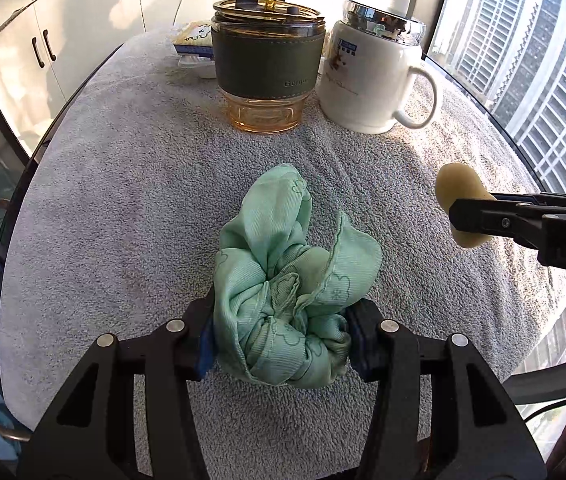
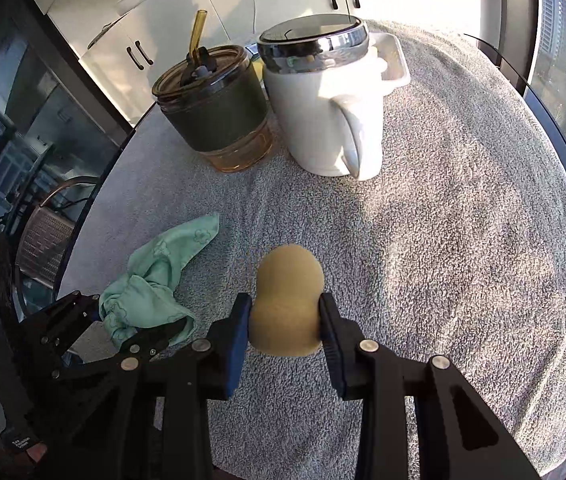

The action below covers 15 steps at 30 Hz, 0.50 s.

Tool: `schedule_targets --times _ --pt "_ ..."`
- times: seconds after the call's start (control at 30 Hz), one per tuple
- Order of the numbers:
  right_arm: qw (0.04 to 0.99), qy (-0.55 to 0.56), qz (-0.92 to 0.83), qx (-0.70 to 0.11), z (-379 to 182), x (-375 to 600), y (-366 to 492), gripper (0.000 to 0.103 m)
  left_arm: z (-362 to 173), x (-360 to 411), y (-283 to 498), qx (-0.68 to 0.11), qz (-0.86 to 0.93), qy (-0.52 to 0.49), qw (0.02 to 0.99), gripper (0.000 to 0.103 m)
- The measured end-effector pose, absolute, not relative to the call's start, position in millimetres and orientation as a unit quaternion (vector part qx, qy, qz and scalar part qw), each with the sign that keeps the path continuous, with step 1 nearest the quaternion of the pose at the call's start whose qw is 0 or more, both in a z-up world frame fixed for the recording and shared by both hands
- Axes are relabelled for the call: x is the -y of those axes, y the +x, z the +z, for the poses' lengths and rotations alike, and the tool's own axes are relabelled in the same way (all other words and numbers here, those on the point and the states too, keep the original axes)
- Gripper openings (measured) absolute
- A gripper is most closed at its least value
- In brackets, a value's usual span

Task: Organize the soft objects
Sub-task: 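Carry the mint-green cloth and tan makeup sponge to the white tray with both tools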

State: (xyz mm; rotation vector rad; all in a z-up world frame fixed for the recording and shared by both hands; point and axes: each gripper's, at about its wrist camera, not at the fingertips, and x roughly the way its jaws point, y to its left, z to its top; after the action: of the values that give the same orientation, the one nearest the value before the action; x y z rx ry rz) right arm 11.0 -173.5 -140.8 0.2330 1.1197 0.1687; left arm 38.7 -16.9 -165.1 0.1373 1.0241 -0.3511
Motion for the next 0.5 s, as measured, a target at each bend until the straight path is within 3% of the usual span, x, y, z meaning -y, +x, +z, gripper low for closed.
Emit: schedule_targets --times 0.5 --pt "0.843 0.115 0.004 -0.525 -136.6 234.1 11.4 0.037 -149.1 -19.6 81.7 -0.467 -0.103 0.048 0.877 0.048"
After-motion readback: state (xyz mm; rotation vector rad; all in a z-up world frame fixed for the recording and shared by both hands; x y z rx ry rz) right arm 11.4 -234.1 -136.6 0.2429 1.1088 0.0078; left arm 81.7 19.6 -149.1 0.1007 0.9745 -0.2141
